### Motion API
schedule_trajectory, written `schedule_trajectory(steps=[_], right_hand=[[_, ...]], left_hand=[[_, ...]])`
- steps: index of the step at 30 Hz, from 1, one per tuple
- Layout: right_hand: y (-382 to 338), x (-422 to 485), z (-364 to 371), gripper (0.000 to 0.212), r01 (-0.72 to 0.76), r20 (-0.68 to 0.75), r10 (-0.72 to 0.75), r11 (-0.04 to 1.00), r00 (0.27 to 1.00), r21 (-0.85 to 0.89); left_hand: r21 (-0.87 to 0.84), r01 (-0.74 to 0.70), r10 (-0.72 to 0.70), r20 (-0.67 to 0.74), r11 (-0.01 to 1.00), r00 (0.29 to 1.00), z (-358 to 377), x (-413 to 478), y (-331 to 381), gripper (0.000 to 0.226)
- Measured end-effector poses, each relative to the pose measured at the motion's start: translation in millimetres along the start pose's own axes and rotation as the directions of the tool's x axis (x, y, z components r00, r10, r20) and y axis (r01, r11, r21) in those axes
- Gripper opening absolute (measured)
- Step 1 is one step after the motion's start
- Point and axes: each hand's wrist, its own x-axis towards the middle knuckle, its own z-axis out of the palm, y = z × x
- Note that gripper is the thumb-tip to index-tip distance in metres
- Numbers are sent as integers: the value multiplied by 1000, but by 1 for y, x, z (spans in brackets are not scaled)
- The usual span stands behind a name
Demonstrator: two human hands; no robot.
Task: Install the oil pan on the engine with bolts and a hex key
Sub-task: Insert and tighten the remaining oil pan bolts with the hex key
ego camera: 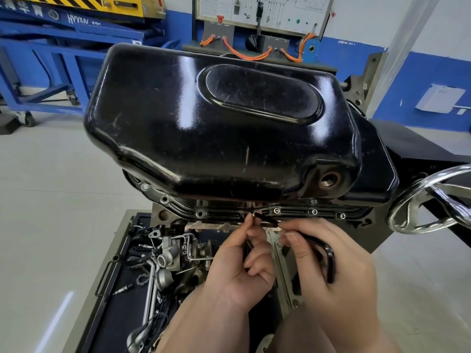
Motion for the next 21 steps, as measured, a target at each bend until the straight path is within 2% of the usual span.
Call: schedule_trajectory(steps=[5,12,16,21], right_hand=[[0,-1,2,17,0,10,0,1000,1000,-6],[1,-3,4,18,1,6,-1,1000,1000,-10],[1,-2,5,18,-12,6,12,1000,1000,-2],[0,-1,7,18,-47,-29,47,999,998,12]], left_hand=[[-15,-33,32,-110,999,993,-2,3,-1,13],[-1,-55,54,-192,998,980,1,2,-1,9],[26,-61,65,-184,998,981,1,1,-1,13],[2,-28,28,-68,1000,997,0,-1,-1,28]])
